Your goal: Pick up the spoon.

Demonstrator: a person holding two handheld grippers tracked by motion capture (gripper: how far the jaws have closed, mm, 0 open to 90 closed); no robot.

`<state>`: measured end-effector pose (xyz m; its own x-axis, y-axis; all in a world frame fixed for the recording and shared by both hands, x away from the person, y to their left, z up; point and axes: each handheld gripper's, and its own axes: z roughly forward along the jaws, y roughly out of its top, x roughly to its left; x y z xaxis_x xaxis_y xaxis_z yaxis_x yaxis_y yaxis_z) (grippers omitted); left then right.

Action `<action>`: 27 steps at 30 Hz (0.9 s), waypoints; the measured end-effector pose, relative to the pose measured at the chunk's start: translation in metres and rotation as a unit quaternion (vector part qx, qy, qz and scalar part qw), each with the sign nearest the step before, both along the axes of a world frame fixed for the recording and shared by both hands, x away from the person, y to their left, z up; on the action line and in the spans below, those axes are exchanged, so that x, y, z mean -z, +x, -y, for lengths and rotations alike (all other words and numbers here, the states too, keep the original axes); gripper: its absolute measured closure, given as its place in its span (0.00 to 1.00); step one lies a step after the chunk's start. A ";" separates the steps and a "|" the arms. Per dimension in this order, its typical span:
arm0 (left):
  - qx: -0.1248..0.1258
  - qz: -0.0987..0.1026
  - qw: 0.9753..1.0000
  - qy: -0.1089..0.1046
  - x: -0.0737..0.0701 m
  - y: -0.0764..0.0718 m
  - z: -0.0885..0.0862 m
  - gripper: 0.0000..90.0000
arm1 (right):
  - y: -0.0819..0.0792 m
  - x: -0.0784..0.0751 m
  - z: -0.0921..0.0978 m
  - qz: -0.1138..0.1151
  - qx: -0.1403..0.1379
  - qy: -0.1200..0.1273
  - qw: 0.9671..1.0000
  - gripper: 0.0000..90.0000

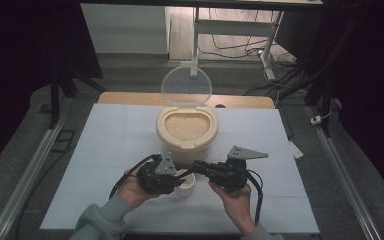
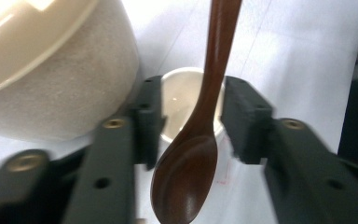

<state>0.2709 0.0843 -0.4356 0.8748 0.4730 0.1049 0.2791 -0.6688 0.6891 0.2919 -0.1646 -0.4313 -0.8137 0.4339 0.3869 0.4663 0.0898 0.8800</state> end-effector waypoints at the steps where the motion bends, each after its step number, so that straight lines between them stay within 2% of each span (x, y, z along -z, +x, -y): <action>1: 0.000 0.000 1.000 0.000 0.000 0.000 0.000 0.53 | 0.000 0.000 0.000 0.000 0.000 0.000 1.000 0.92; 4: -0.013 0.001 1.000 -0.027 -0.001 -0.003 -0.008 0.44 | -0.001 -0.005 0.005 0.009 0.003 0.006 1.000 0.92; 5: -0.020 0.000 0.998 -0.051 -0.002 -0.005 -0.015 0.42 | -0.001 -0.006 0.006 0.013 0.005 0.006 1.000 0.92; 6: -0.020 0.000 0.998 -0.051 -0.002 -0.005 -0.015 0.40 | -0.001 -0.008 0.007 0.017 0.007 0.005 1.000 0.92; 10: -0.049 0.001 0.995 -0.083 0.000 -0.010 -0.034 0.37 | -0.001 -0.011 0.013 0.026 0.015 0.006 1.000 0.92; 15: -0.066 -0.003 0.994 -0.082 0.008 -0.014 -0.051 0.35 | 0.001 -0.014 0.021 0.031 0.024 0.007 0.999 0.92; 17: -0.086 -0.009 0.993 -0.084 0.019 -0.018 -0.067 0.35 | 0.001 -0.015 0.025 0.033 0.027 0.007 0.999 0.92; 18: -0.086 -0.009 0.993 -0.084 0.019 -0.018 -0.067 0.34 | 0.001 -0.016 0.026 0.035 0.028 0.008 0.999 0.92; 19: -0.093 -0.010 0.992 -0.086 0.023 -0.019 -0.073 0.34 | 0.001 -0.017 0.028 0.036 0.030 0.009 0.999 0.92; 20: -0.109 -0.014 0.990 -0.094 0.031 -0.021 -0.085 0.34 | 0.001 -0.018 0.029 0.037 0.031 0.008 0.999 0.92; 21: -0.109 -0.014 0.990 -0.094 0.031 -0.021 -0.085 0.34 | 0.001 -0.019 0.030 0.040 0.032 0.008 0.999 0.92; 23: -0.125 -0.018 0.987 -0.098 0.039 -0.023 -0.095 0.33 | 0.001 -0.020 0.033 0.044 0.033 0.007 0.998 0.92; 24: -0.139 -0.022 0.985 -0.101 0.046 -0.025 -0.104 0.33 | 0.001 -0.021 0.034 0.044 0.034 0.008 0.998 0.92; 25: -0.139 -0.022 0.985 -0.101 0.046 -0.025 -0.104 0.33 | 0.001 -0.022 0.035 0.044 0.035 0.008 0.998 0.92; 27: -0.149 -0.030 0.983 -0.101 0.053 -0.027 -0.114 0.33 | 0.001 -0.023 0.037 0.046 0.037 0.008 0.998 0.92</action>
<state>0.2441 0.1987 -0.4887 0.6962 0.7149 -0.0654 0.4856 -0.4019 0.7763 0.2933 -0.2016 -0.4087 -0.8123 0.4875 0.3201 0.3887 0.0433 0.9204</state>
